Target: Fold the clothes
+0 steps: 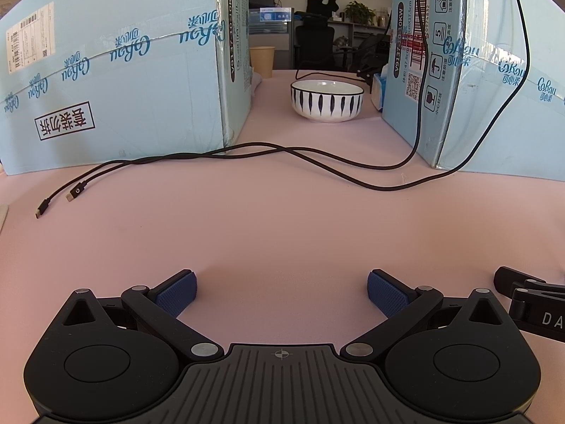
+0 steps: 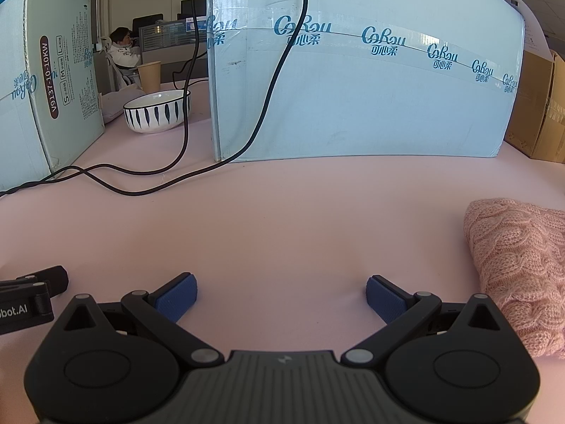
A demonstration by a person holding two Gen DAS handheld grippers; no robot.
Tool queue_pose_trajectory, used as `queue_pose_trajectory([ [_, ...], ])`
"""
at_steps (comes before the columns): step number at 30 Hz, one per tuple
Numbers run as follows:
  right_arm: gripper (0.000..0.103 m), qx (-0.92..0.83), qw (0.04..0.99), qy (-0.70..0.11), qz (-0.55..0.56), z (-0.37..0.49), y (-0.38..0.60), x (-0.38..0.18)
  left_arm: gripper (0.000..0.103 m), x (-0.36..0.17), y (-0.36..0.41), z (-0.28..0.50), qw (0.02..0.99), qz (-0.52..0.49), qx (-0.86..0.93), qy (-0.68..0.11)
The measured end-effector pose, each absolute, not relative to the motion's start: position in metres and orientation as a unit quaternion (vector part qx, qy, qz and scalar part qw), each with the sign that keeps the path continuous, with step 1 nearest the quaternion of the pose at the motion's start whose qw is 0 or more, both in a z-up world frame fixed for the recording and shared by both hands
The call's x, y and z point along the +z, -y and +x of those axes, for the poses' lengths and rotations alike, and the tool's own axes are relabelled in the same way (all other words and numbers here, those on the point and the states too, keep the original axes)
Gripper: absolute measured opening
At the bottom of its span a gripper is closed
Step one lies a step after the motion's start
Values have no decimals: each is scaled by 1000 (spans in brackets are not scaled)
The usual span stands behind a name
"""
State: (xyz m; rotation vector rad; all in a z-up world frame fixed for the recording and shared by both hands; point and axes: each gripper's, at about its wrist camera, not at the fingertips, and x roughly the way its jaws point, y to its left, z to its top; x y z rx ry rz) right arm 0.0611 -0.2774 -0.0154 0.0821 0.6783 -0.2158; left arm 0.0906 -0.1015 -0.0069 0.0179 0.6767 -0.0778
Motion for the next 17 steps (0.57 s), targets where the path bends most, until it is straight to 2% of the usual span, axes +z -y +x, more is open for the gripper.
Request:
queue_pose_trajectory([
  [17,103,-108,937,-331,32,61,276,-16,103,-7,104,90,943,15,-36,-331],
])
